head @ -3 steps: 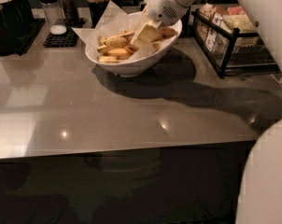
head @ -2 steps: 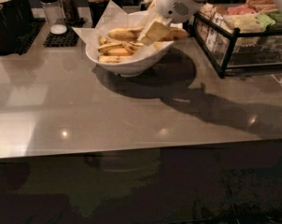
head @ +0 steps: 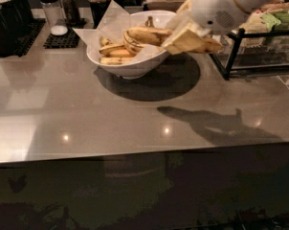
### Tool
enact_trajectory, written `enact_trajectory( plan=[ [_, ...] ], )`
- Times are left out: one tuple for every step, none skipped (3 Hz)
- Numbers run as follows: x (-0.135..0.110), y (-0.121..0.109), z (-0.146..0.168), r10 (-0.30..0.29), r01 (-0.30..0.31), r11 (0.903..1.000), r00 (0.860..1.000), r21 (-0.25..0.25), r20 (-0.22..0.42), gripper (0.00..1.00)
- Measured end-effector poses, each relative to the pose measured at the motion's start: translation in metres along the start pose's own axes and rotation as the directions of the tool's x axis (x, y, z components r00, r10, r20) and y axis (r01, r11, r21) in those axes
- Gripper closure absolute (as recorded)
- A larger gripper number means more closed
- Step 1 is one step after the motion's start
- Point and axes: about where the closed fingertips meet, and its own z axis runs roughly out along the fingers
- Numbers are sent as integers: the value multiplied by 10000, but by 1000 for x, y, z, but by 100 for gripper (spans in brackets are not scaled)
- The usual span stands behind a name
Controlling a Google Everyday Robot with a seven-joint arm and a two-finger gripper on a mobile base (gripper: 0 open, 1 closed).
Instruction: Pick banana from white bowl
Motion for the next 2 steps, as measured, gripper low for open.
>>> enact_trajectory(
  plan=[
    [8, 30, -26, 258, -346, 9962, 9938, 801, 1084, 100],
    [22, 35, -48, 800, -978, 9889, 9849, 1118, 1537, 100]
  ],
)
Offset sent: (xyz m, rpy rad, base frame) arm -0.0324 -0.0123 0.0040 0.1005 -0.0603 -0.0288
